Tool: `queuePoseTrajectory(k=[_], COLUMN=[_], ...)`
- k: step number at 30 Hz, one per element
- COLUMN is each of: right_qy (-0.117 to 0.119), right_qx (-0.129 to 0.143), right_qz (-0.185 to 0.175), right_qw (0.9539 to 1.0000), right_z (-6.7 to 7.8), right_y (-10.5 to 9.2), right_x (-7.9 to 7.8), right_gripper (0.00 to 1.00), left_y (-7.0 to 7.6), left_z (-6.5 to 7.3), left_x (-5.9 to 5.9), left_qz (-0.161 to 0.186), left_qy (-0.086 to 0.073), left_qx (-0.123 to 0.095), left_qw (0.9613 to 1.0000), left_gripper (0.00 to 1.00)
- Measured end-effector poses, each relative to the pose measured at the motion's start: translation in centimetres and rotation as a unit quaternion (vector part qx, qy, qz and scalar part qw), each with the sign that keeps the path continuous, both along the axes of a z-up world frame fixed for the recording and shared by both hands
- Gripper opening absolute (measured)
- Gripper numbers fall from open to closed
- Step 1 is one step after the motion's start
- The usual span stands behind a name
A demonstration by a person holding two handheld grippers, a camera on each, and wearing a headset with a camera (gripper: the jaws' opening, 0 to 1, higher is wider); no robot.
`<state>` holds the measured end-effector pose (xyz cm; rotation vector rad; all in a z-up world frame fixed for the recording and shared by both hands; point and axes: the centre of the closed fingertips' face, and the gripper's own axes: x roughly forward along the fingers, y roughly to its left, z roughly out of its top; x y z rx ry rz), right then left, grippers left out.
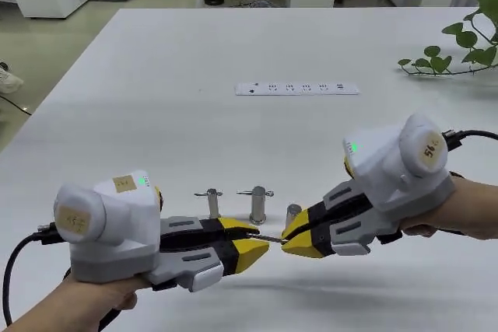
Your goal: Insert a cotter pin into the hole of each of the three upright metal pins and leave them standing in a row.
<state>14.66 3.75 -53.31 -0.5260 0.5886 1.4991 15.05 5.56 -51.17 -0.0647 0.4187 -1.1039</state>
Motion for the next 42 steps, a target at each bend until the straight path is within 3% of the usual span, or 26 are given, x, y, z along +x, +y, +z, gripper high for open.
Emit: queuePoseTrajectory(k=[7,8,9,10,16,19,26,42], right_qy=[-0.017,-0.018,-0.02,-0.021,-0.035,-0.041,-0.05,-0.082], right_qx=[-0.023,-0.024,-0.027,-0.028,-0.049,-0.056,-0.072,-0.116], right_qz=[-0.015,-0.017,-0.019,-0.02,-0.022,-0.021,-0.019,0.0], right_qw=[0.9995,0.9994,0.9993,0.9992,0.998,0.9974,0.996,0.9899], right_z=[-0.5,-0.5,-0.5,-0.6,-1.0,-1.2,-1.6,-2.8], right_y=[-1.5,-1.6,-1.8,-2.0,-3.2,-3.8,-4.9,-6.9], right_x=[1.1,1.2,1.3,1.4,1.9,2.1,2.7,4.4], right_gripper=[0.0,0.0,0.0,0.0,0.0,0.0,0.0,0.0], left_y=[-0.2,-0.2,-0.3,-0.3,-0.5,-0.4,-0.8,-2.3], left_z=[-0.4,-0.4,-0.3,-0.3,-0.7,-1.1,-2.1,-4.5], left_x=[0.6,0.7,1.0,1.1,1.8,2.2,2.8,4.1], left_qz=[0.02,0.024,0.027,0.031,0.057,0.07,0.096,0.13], left_qy=[-0.02,-0.029,-0.051,-0.058,-0.07,-0.075,-0.078,-0.054], left_qx=[0.018,0.02,0.028,0.033,0.039,0.053,0.08,0.116], left_qw=[0.9994,0.9991,0.9979,0.9973,0.9952,0.9933,0.9891,0.9833], left_gripper=[0.26,0.27,0.28,0.29,0.34,0.34,0.34,0.31])
